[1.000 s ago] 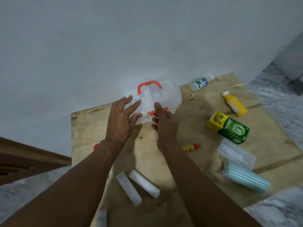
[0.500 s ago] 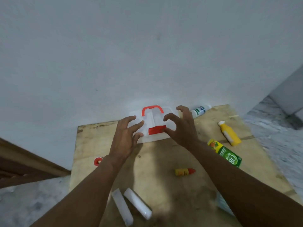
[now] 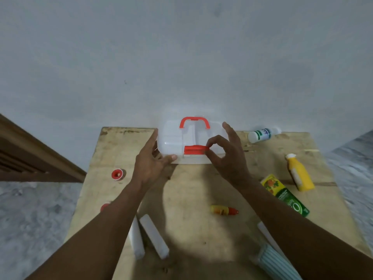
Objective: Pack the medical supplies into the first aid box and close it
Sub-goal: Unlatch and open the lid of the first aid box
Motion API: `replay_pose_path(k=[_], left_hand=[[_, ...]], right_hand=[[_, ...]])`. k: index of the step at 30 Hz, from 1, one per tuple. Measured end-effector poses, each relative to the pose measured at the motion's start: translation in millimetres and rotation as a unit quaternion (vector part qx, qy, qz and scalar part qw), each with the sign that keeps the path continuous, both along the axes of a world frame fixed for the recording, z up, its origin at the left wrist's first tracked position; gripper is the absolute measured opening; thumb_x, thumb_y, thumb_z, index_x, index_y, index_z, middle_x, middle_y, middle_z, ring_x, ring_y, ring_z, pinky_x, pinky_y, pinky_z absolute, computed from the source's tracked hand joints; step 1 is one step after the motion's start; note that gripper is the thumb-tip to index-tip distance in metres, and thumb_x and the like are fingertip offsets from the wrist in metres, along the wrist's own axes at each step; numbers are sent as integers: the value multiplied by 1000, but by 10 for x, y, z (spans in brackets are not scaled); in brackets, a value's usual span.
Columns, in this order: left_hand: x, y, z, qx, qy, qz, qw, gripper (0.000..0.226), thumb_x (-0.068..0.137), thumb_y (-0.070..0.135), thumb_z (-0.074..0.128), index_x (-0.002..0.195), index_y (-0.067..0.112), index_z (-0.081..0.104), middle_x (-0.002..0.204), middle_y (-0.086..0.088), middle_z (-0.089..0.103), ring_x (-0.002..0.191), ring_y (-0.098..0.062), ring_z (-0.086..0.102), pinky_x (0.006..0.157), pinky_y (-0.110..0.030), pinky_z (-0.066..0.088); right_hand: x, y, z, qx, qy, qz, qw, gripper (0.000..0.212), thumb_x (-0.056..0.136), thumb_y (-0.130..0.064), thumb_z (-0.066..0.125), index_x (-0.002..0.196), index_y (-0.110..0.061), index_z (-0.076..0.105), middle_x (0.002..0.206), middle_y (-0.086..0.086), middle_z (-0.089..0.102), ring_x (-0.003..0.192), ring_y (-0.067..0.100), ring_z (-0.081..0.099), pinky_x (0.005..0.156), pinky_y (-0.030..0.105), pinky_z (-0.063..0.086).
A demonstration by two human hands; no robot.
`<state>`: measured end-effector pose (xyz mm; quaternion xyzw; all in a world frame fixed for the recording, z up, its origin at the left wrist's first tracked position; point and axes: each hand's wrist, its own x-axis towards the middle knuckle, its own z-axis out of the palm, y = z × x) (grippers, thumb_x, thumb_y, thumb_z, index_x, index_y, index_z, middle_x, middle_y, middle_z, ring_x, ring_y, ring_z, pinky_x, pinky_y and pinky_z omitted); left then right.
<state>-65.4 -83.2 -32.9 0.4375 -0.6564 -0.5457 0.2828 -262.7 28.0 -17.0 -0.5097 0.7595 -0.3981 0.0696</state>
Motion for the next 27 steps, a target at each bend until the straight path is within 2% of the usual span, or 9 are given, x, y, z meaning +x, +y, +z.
replay_pose_path(k=[2,4,8,12,18,21,23,27], left_hand=[[51,60,6,3,0,-1,1000,93,73,15,85,150,33,37,139,11,57,125,-7,56,104,-36,49],[121,147,3,7,1,-3,1000,92,73,16,85,150,34,37,138,11,58,124,-7,57,102,-37,51],[279,309,19,6,12,-17,1000,90,76,15,83,151,32,36,140,10,56,126,-8,55,101,-33,51],[402,391,40,-3,3,-35,999,89,78,22,83,152,32,34,142,12,54,128,-7,53,105,-33,48],[447,441,84,-18,-42,-53,998,95,77,34,83,154,29,27,146,6,51,131,-19,52,106,-46,46],[452,465,121,-22,-49,-53,997,94,76,38,83,153,31,28,144,8,52,130,-17,52,105,-44,47],[449,475,144,-21,-52,-57,997,94,76,42,82,153,34,28,143,9,53,129,-16,52,106,-43,47],[434,497,163,-32,-74,-51,995,94,78,47,77,154,34,25,148,7,49,132,-20,49,106,-45,46]], right_hand=[[42,77,15,0,-4,5,1000,17,80,-26,73,87,-30,59,150,19,39,143,33,31,114,50,30],[110,167,22,11,-6,8,1000,20,81,-25,74,89,-31,57,151,17,37,144,31,29,115,46,28],[284,323,13,20,-1,2,1000,17,82,-28,75,90,-30,60,153,14,36,144,30,27,112,41,26],[448,429,8,12,10,-2,1000,20,82,-31,72,93,-33,55,151,17,38,142,34,30,112,48,29],[569,473,126,21,45,-13,999,20,85,-31,67,95,-32,49,146,23,43,141,38,32,112,58,30],[514,428,276,-8,99,-12,995,16,86,-39,59,95,-30,50,139,19,51,139,36,36,115,53,27],[441,350,422,-30,117,-25,992,17,84,-38,64,95,-28,55,132,16,57,135,34,42,114,51,29],[316,161,689,-94,138,-62,984,16,79,-26,74,91,-18,67,121,12,61,121,30,50,98,38,39]])
